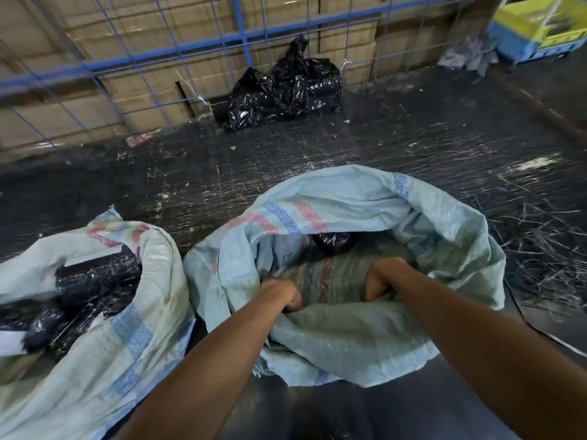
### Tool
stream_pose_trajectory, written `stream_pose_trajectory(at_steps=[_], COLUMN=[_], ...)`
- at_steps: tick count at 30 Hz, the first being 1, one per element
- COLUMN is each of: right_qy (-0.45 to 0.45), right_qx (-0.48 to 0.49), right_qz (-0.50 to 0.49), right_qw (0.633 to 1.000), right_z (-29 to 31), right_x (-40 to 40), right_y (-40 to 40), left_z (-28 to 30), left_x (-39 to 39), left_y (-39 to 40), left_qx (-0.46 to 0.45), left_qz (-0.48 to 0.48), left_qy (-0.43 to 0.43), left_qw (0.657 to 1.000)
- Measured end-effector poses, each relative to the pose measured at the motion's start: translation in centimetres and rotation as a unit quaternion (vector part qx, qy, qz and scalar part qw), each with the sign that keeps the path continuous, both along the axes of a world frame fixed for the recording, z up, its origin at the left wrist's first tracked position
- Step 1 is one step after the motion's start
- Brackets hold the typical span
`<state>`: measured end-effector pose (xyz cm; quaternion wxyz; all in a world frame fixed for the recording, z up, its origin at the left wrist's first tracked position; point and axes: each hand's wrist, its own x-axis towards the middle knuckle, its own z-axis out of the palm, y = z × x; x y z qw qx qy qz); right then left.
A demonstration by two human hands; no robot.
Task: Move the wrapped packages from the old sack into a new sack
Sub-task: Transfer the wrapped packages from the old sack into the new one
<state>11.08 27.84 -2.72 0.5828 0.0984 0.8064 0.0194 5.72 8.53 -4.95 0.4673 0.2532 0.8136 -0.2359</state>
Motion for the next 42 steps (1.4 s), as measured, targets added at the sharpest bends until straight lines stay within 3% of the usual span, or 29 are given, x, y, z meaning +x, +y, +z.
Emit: stream_pose_trajectory(at_steps=[3,8,14,19,22,25,28,32,39,42], right_qy=[0.005,0.085,0.346,0.379,0.371,0.398,0.412,0.482,0.468,0.564], right_qx=[-0.026,-0.059,-0.034,-0.045,-0.095,-0.120,-0.146,-0.161,-0.123,-0.099], right_qz=[-0.005,0.038,0.020,-0.076,-0.190,-0.259,-0.268,-0.245,-0.138,-0.105], right_qw=[1.000,0.994,0.937,0.921,0.904,0.872,0.858,0.826,0.864,0.813], right_z=[-0.4,0.0,1.6,1.1,0.1,-0.9,-1.4,-0.1,0.6,2.2], right_x=[1.0,1.2,-0.9,-0.4,0.8,1.5,1.4,0.4,0.8,0.3], right_y=[-0.3,-0.2,-0.7,-0.5,0.5,1.5,1.7,1.7,1.5,0.2], left_z=[0.6,3.3,6.1,4.3,3.6,3.2,1.8,0.6,2.1,4.7], left_x=[0.6,-0.1,-1.9,-1.8,-1.6,-1.7,-1.4,-1.8,-1.9,-2.8], left_y=[-0.3,-0.3,-0.6,-1.7,-1.7,-1.1,-0.9,-0.4,-0.1,-0.8], left_qx=[0.022,0.150,0.405,0.304,0.332,0.329,0.279,0.271,0.333,0.413], left_qz=[0.016,0.019,0.150,0.069,0.074,0.101,0.111,0.130,0.152,0.156], left_qy=[0.029,0.179,0.261,0.241,0.224,0.149,0.117,0.131,0.151,0.156], left_qw=[0.999,0.972,0.864,0.919,0.913,0.927,0.947,0.945,0.918,0.883])
